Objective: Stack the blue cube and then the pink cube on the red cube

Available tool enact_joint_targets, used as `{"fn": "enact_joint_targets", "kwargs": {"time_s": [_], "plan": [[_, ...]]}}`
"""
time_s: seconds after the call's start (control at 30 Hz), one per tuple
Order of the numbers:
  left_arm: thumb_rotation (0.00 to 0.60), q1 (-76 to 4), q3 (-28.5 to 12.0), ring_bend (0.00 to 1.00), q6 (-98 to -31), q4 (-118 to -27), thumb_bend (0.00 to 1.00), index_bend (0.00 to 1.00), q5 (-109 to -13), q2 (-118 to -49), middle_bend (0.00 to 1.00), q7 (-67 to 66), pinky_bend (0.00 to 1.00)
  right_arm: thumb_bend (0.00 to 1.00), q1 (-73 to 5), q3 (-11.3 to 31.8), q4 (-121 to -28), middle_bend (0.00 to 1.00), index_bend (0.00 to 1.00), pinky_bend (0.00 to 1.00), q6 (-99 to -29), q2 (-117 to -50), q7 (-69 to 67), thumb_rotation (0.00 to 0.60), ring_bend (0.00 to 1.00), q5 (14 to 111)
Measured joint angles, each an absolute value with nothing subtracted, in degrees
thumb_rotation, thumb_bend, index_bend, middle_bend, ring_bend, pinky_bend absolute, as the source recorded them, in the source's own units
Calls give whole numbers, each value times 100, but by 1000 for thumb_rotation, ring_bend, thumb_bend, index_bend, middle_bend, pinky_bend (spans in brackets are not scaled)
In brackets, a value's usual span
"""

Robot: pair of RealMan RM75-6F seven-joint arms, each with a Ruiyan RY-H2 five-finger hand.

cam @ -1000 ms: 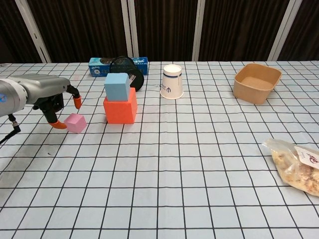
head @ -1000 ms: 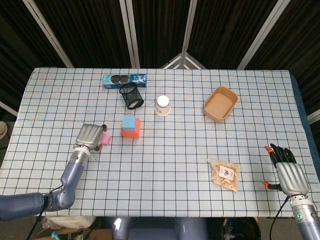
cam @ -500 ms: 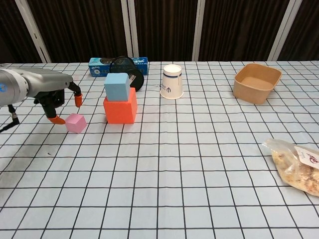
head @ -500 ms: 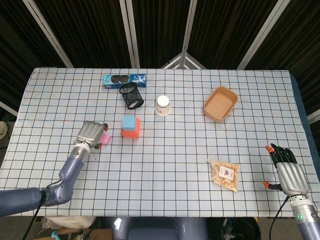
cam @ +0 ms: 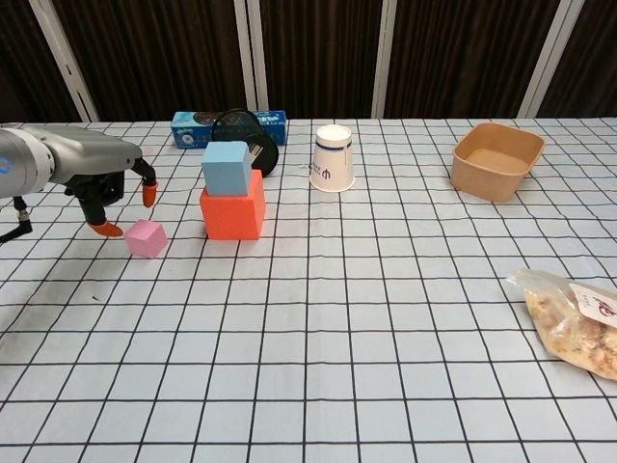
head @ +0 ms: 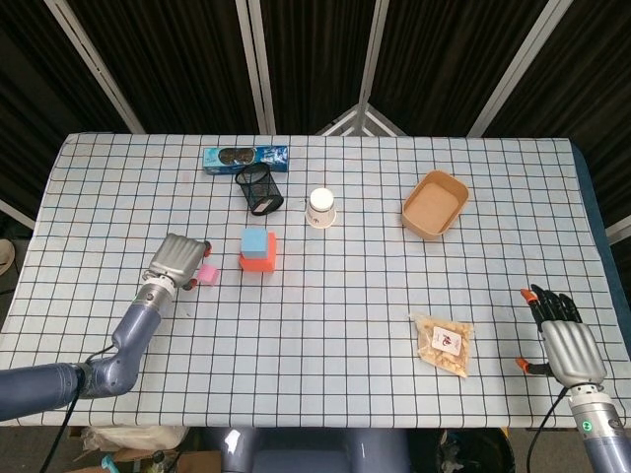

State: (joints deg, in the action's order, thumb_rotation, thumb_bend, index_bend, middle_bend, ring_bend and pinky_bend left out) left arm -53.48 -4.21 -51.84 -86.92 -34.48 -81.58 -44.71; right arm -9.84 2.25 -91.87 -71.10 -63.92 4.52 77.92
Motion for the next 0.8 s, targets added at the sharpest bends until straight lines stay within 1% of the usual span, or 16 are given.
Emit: {"fn": "enact_joint_targets", "kwargs": {"time_s": [0.4, 0.8], "plan": [[600, -5307, -340, 673, -5111, -8458, 313, 364, -3905, -8297, 853, -4089, 689, 94, -987, 226, -9199, 42, 0, 2, -7100, -6366, 409, 600, 21, 7789], [600, -5275, -268, 673, -4937, -8207, 313, 366, -4081, -8434, 853, -3834, 689, 95, -1014, 227, -9194, 42, 0, 2, -7016, -6375, 440, 600, 21, 7714]]}}
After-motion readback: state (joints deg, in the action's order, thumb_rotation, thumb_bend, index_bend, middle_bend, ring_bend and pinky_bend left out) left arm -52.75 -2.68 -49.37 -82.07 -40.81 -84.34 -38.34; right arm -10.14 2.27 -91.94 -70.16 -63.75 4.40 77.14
